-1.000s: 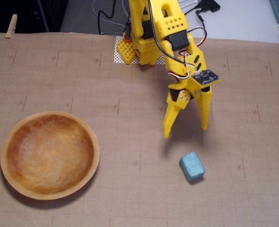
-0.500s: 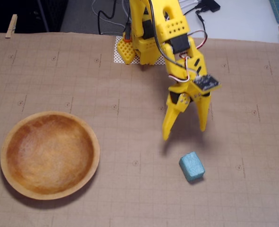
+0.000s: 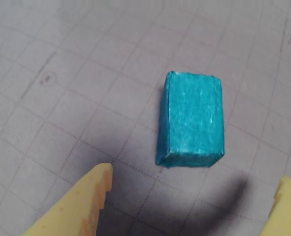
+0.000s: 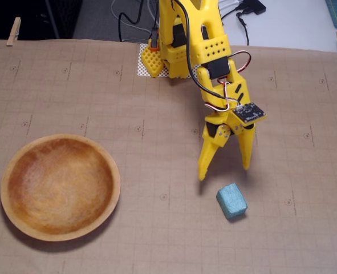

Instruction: Grasp a blue block and put it in the bowl.

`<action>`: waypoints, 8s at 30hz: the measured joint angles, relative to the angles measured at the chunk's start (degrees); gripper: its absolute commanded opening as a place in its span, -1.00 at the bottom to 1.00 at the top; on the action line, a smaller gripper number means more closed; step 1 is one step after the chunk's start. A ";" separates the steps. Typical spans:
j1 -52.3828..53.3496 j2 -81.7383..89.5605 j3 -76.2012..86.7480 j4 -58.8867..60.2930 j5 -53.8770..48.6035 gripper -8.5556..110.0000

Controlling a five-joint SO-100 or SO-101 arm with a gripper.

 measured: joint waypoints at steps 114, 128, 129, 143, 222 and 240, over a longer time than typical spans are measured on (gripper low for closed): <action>5.45 36.74 9.05 4.75 -0.09 -0.90; 18.28 57.92 9.05 27.25 -0.09 -0.90; 20.13 57.92 9.05 27.25 -0.09 -0.90; 37.35 57.39 8.96 28.04 -0.09 -0.90; 52.82 -21.09 -25.40 7.82 -1.05 -0.90; 53.96 -31.90 -37.00 7.73 -0.53 -0.88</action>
